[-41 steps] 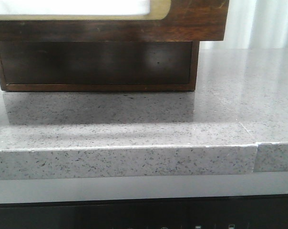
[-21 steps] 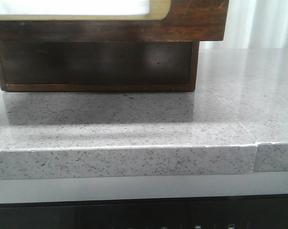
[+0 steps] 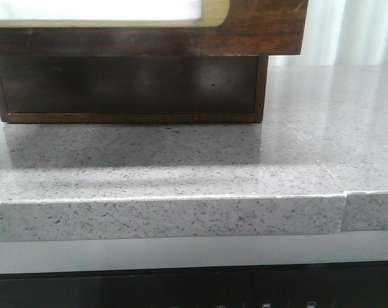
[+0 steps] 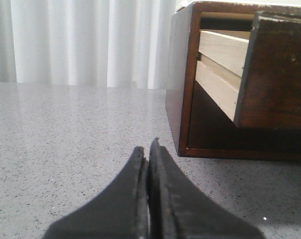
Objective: Put scissors in drawer with both arms
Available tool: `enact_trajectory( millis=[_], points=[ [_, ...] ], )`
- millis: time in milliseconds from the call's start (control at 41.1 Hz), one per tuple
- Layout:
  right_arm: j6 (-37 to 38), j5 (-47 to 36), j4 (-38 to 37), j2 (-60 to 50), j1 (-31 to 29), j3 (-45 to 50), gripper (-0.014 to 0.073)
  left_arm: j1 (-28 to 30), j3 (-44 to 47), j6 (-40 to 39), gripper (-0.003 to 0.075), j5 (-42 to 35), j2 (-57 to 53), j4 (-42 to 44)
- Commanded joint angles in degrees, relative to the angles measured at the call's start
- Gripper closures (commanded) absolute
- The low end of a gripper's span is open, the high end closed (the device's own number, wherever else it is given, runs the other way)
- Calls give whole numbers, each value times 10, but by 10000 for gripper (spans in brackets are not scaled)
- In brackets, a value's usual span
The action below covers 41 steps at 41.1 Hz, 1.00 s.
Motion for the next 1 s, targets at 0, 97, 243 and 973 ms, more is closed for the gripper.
enact_trajectory(
  millis=[0, 97, 243, 973],
  points=[
    [-3, -86, -8, -11, -4, 14, 662, -4, 14, -7, 741, -47, -11, -4],
    [-3, -77, -8, -11, -5, 12, 662, -4, 14, -7, 741, -47, -10, -4],
    [-3, -79, -8, -11, -5, 12, 662, -4, 14, -7, 741, -47, -10, -4],
    [-3, -77, -8, -11, -5, 12, 662, -4, 14, -7, 741, -47, -10, -4]
  ],
)
